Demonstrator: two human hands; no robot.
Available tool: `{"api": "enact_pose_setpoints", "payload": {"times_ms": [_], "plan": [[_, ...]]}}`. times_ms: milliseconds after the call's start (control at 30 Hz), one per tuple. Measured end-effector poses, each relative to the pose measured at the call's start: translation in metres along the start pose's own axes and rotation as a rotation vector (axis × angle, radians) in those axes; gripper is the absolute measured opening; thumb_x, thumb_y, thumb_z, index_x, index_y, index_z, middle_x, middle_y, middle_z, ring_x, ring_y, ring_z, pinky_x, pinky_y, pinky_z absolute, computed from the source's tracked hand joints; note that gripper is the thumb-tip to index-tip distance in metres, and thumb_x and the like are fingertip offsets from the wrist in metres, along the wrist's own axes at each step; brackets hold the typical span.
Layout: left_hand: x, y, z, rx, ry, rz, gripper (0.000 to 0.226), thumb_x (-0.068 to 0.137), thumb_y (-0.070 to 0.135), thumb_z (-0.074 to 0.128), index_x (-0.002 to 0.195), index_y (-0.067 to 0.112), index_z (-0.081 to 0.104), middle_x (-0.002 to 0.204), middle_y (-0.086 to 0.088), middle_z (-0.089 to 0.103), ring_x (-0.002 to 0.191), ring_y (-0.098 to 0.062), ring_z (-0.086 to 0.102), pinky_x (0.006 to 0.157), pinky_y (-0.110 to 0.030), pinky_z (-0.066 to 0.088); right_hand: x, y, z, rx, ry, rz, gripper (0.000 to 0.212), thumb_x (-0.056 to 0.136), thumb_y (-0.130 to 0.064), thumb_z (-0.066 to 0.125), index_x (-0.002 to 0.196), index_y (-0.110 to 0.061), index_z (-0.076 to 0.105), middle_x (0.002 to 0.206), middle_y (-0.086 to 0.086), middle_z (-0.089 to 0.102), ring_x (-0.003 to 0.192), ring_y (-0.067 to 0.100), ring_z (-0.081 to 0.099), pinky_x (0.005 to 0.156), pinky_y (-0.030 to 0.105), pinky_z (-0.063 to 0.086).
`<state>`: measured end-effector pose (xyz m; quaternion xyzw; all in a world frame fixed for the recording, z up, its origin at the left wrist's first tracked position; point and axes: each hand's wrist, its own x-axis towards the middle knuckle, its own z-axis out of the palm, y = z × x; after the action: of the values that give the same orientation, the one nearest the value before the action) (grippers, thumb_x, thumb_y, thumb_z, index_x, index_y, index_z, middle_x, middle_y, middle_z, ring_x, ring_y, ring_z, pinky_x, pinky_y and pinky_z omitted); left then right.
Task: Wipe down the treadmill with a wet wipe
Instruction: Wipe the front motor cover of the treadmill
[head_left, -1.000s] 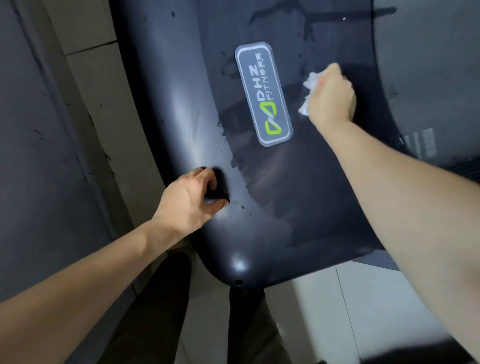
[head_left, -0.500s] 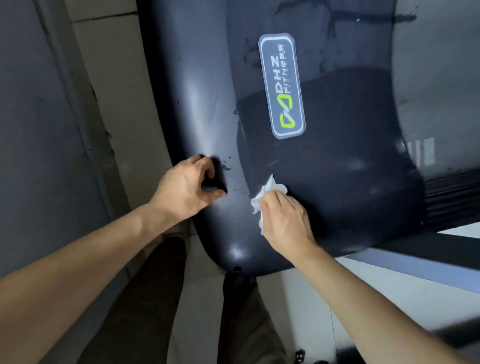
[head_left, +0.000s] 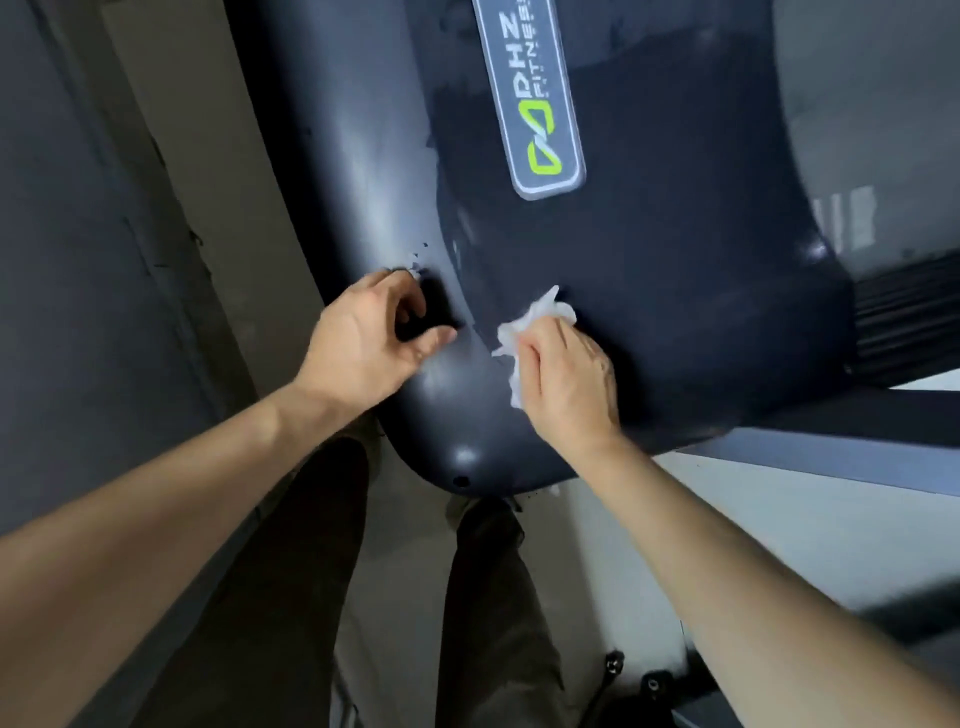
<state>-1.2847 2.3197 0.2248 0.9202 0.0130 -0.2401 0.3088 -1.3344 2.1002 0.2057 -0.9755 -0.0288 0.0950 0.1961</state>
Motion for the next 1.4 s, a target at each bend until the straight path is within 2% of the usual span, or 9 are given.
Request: {"api": "enact_pose_setpoints", "payload": {"times_ms": [100, 233, 333, 433, 600, 867, 967, 1200, 1400], "plan": [[-0.021, 0.017, 0.024, -0.001, -0.005, 0.023, 0.035, 0.081, 0.045, 0.081, 0.090, 0.020, 0.059, 0.090, 0.009, 0.055, 0.083, -0.017, 0.054, 0.073, -0.029, 0.041, -0.073, 0.049, -0.010, -0.082, -0.063, -0.026, 0.013, 0.089, -0.003, 0.053, 0.095, -0.011, 0.061, 0.084, 0.009, 0.062, 0.072, 0.032, 0.061, 0.065, 0.040, 0.054], [-0.036, 0.029, 0.052, 0.068, -0.056, 0.047, 0.032, 0.083, 0.044, 0.080, 0.090, 0.023, 0.057, 0.094, 0.009, 0.057, 0.081, -0.018, 0.056, 0.073, -0.032, 0.047, -0.046, 0.100, -0.038, -0.006, 0.139, 0.527, 0.017, 0.106, -0.029, 0.043, 0.097, -0.017, 0.050, 0.117, 0.004, 0.066, 0.101, 0.032, 0.061, 0.077, 0.035, 0.040], [-0.035, 0.032, 0.055, 0.095, -0.033, 0.044, 0.026, 0.085, 0.037, 0.078, 0.091, 0.019, 0.060, 0.096, 0.007, 0.059, 0.083, -0.019, 0.056, 0.072, -0.028, 0.041, 0.001, 0.096, -0.040, 0.066, 0.240, 0.710, 0.016, 0.103, -0.020, 0.041, 0.093, -0.025, 0.052, 0.117, -0.002, 0.063, 0.105, 0.025, 0.056, 0.077, 0.032, 0.036], [-0.033, 0.035, 0.051, 0.124, -0.017, 0.058, 0.019, 0.087, 0.029, 0.074, 0.090, 0.016, 0.060, 0.091, 0.007, 0.060, 0.086, -0.020, 0.055, 0.071, -0.026, 0.036, 0.002, 0.022, -0.005, 0.068, 0.215, 0.476, 0.024, 0.086, -0.004, 0.046, 0.104, -0.007, 0.062, 0.107, 0.014, 0.067, 0.097, 0.037, 0.063, 0.071, 0.040, 0.053], [-0.035, 0.038, 0.045, 0.195, -0.059, 0.072, 0.009, 0.086, 0.023, 0.067, 0.092, 0.018, 0.061, 0.094, 0.004, 0.062, 0.086, -0.023, 0.057, 0.072, -0.034, 0.043, -0.042, -0.019, 0.016, 0.073, 0.024, -0.079, 0.025, 0.072, 0.000, 0.069, 0.096, -0.007, 0.066, 0.085, 0.010, 0.064, 0.073, 0.030, 0.063, 0.066, 0.039, 0.051], [-0.034, 0.051, 0.055, 0.246, -0.062, 0.159, 0.013, 0.087, 0.021, 0.071, 0.093, 0.015, 0.062, 0.095, -0.001, 0.063, 0.092, -0.026, 0.057, 0.077, -0.033, 0.041, -0.031, 0.145, -0.039, -0.077, 0.303, 0.852, 0.025, 0.105, -0.018, 0.038, 0.118, -0.004, 0.054, 0.117, 0.021, 0.065, 0.103, 0.043, 0.063, 0.068, 0.036, 0.033], [-0.031, 0.060, 0.065, 0.271, -0.061, 0.159, 0.014, 0.088, 0.025, 0.070, 0.095, 0.016, 0.062, 0.097, 0.000, 0.063, 0.094, -0.025, 0.057, 0.076, -0.032, 0.041, -0.058, 0.098, -0.009, 0.034, 0.378, 0.822, 0.026, 0.099, -0.023, 0.038, 0.104, -0.005, 0.057, 0.104, 0.019, 0.065, 0.084, 0.041, 0.065, 0.058, 0.033, 0.031], [-0.037, 0.072, 0.071, 0.336, -0.093, 0.162, 0.012, 0.088, 0.023, 0.069, 0.092, 0.014, 0.060, 0.095, -0.002, 0.061, 0.093, -0.028, 0.056, 0.073, -0.033, 0.037, -0.137, -0.027, 0.035, 0.331, 0.019, 0.303, 0.015, 0.082, -0.018, 0.057, 0.095, -0.011, 0.061, 0.095, 0.011, 0.066, 0.072, 0.029, 0.067, 0.057, 0.035, 0.055], [-0.038, 0.074, 0.072, 0.388, -0.101, 0.185, 0.013, 0.089, 0.024, 0.070, 0.094, 0.015, 0.062, 0.099, -0.003, 0.060, 0.096, -0.031, 0.057, 0.076, -0.036, 0.042, -0.072, 0.117, -0.011, 0.328, 0.501, 0.919, 0.019, 0.093, -0.012, 0.047, 0.103, -0.007, 0.062, 0.110, 0.012, 0.069, 0.100, 0.033, 0.064, 0.073, 0.036, 0.042]]}}
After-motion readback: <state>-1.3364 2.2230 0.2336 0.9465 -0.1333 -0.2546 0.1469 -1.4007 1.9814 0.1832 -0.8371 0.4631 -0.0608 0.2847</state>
